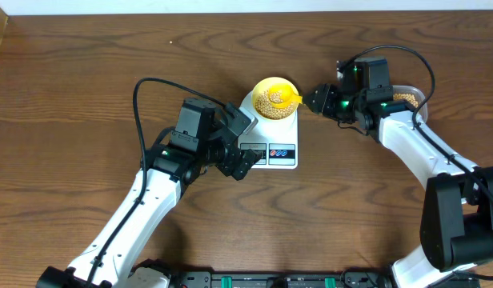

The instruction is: Scoop item into bowl and weigh 50g on scale

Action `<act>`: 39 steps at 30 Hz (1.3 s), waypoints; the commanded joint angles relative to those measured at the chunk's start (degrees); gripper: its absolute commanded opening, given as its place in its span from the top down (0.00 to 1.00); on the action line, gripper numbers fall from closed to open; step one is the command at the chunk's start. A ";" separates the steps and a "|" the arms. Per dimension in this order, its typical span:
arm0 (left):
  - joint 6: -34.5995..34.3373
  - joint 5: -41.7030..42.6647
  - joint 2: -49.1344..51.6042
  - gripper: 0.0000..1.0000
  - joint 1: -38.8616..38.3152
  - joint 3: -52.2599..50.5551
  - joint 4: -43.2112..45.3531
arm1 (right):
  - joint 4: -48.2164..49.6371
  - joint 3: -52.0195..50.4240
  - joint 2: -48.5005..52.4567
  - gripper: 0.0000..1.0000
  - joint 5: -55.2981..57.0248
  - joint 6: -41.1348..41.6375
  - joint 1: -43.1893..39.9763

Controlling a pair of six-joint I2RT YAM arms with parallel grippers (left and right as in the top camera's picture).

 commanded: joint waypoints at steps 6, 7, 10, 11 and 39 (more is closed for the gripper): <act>0.76 0.72 0.48 0.08 0.24 -0.37 -0.13 | 0.00 -0.55 0.26 0.73 -0.48 0.04 -0.24; 0.76 0.72 0.48 0.08 0.24 -0.37 -0.11 | -0.02 -0.55 0.26 0.74 -0.48 0.04 -0.24; 0.76 0.72 0.48 0.08 0.24 -0.37 -0.11 | -0.02 -0.55 0.26 0.75 -0.48 0.04 -0.24; 0.76 0.72 0.48 0.08 0.24 -0.37 -0.11 | -0.02 -0.55 0.26 0.76 -0.48 0.04 -0.24; 0.76 0.72 0.48 0.08 0.24 -0.37 -0.13 | 1.73 -0.55 0.26 0.96 -1.81 0.02 -0.24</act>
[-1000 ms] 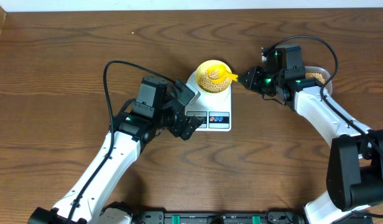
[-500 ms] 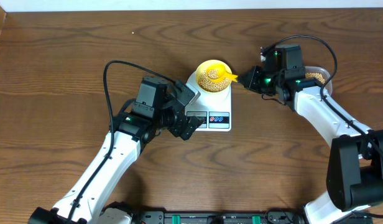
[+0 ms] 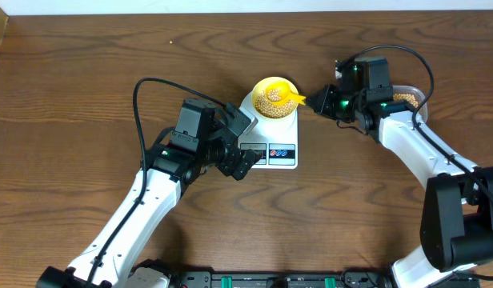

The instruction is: Scoop item into bowl and weigh 50g on scale

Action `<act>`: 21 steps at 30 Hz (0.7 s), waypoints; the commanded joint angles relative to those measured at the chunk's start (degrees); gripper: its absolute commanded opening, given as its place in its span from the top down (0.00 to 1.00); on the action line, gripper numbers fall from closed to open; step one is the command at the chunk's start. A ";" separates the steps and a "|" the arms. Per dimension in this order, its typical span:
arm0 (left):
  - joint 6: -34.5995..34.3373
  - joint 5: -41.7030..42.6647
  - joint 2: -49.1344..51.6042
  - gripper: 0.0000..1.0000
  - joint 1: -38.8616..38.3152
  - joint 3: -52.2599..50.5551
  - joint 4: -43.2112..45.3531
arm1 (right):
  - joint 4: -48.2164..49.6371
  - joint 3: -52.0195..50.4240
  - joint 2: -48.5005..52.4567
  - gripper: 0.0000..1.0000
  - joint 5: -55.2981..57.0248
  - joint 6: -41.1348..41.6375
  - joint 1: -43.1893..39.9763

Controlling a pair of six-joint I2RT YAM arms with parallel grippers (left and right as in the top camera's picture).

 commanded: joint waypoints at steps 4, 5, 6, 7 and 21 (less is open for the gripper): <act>0.76 0.72 0.48 0.08 0.24 -0.37 -0.11 | 3.45 -0.48 0.26 0.96 -0.83 -0.33 -0.24; 0.76 0.72 0.48 0.08 0.24 -0.37 -0.11 | 3.93 -0.48 0.26 0.96 -0.94 -0.31 -0.24; 0.76 0.72 0.48 0.08 0.24 -0.37 -0.11 | 4.26 -0.48 0.26 0.97 -0.96 -0.31 -0.24; 0.76 0.72 0.48 0.08 0.24 -0.37 -0.13 | 4.61 -0.48 0.26 0.97 -1.18 -0.33 -0.24; 0.76 0.72 0.48 0.08 0.24 -0.37 -0.13 | 4.79 -0.48 0.26 0.99 -8.76 -0.33 -0.11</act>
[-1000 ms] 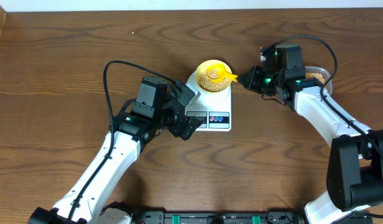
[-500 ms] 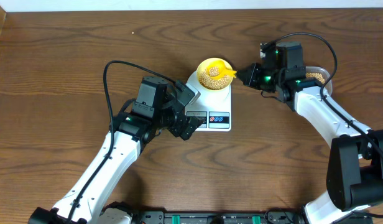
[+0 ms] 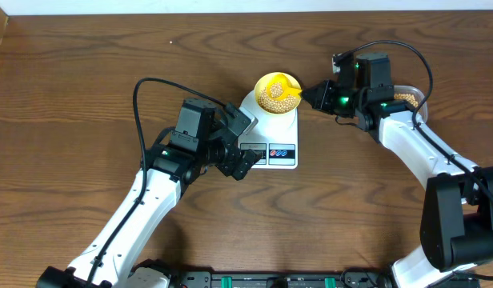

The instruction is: Scoop item into bowl and weigh 50g on scale

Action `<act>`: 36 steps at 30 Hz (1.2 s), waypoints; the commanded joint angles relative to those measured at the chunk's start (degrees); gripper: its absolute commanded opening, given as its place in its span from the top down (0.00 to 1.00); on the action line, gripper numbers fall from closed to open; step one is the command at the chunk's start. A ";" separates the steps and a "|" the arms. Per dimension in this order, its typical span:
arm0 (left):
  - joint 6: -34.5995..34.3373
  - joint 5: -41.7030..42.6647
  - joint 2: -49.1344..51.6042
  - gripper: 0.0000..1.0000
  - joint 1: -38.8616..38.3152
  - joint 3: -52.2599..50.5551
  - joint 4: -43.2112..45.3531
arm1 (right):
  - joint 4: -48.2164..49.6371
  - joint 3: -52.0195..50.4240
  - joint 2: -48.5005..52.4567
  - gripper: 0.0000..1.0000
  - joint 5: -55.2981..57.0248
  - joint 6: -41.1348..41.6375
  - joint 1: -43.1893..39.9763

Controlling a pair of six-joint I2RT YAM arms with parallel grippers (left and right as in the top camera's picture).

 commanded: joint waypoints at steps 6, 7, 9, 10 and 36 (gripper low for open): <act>0.76 0.72 0.48 0.08 0.24 -0.37 -0.11 | -0.09 -0.44 0.26 0.99 -7.21 -0.31 -0.07; 0.76 0.72 0.48 0.08 0.24 -0.37 -0.11 | -0.09 -0.44 0.26 0.99 -7.63 -0.31 -0.07; 0.76 0.72 0.48 0.08 0.24 -0.37 -0.13 | -0.11 -0.44 0.26 0.99 -8.26 -0.31 0.07; 0.76 0.72 0.48 0.08 0.24 -0.37 -0.11 | -0.11 -0.44 0.26 0.99 -8.26 -0.31 0.15; 0.76 0.72 0.48 0.08 0.24 -0.37 -0.11 | -0.13 -0.44 0.26 0.99 -9.73 0.79 3.63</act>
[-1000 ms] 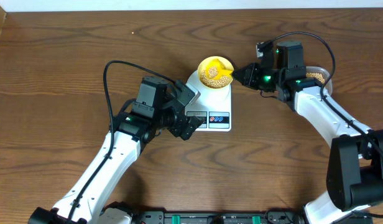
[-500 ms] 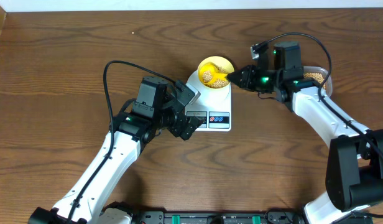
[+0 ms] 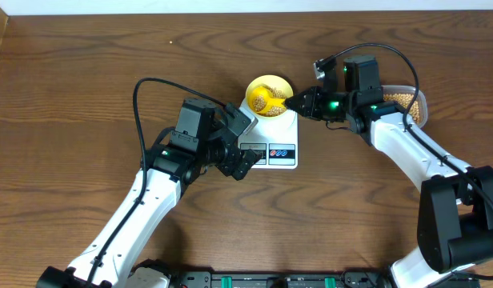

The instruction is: Scoop item into bowl and weigh 50g on scale

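Observation:
A white scale [image 3: 272, 138] sits mid-table with a yellow bowl [image 3: 265, 95] of tan beans on its platform. My right gripper [image 3: 298, 102] is at the bowl's right rim, shut on a yellow scoop [image 3: 280, 99] whose head lies inside the bowl over the beans. My left gripper [image 3: 242, 142] stands open at the scale's left edge, its fingers spread along that side with nothing between them. The scale's display is too small to read.
A clear container of beans [image 3: 408, 99] stands at the far right, partly hidden behind my right arm. Cables loop above both arms. The table's back edge runs along the top of the view.
My right gripper has moved left, closer to the bowl, and the scoop's head now lies deeper inside it. The bowl sits slightly further left on the scale. The left arm has not moved.
My right gripper held the scoop with its head over the bowl's right rim, and a moment later stood a little closer. Then the scoop lay against the upper right rim. Now it reaches into the bowl. The left gripper stayed open beside the scale throughout.

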Action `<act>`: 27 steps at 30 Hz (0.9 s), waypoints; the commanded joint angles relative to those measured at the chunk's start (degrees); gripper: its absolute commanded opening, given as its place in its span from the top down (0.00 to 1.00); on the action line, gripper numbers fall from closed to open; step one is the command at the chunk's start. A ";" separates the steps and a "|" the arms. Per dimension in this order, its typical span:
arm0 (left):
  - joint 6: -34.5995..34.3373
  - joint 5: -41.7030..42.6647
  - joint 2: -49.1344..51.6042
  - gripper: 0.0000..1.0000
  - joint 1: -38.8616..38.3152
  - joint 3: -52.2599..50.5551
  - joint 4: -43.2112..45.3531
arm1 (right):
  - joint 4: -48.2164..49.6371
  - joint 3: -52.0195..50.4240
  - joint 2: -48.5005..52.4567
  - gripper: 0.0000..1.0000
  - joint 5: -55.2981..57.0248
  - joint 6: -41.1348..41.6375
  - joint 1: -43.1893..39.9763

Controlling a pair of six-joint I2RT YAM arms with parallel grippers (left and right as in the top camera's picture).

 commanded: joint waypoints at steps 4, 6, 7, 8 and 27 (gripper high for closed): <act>0.76 0.72 0.48 0.08 0.24 -0.37 -0.13 | -0.15 -0.37 0.26 0.99 -4.24 0.50 0.37; 0.76 0.72 0.48 0.08 0.24 -0.37 -0.11 | -0.39 -0.37 0.26 0.99 -4.52 0.50 0.37; 0.76 0.72 0.48 0.08 0.24 -0.37 -0.13 | -0.55 -0.37 0.26 0.99 -4.59 0.50 0.37; 0.76 0.72 0.48 0.08 0.24 -0.37 -0.13 | -0.66 -0.37 0.26 0.99 -4.76 0.50 0.37; 0.76 0.72 0.48 0.08 0.24 -0.37 -0.13 | -0.39 -0.37 0.24 0.99 -7.37 0.48 0.26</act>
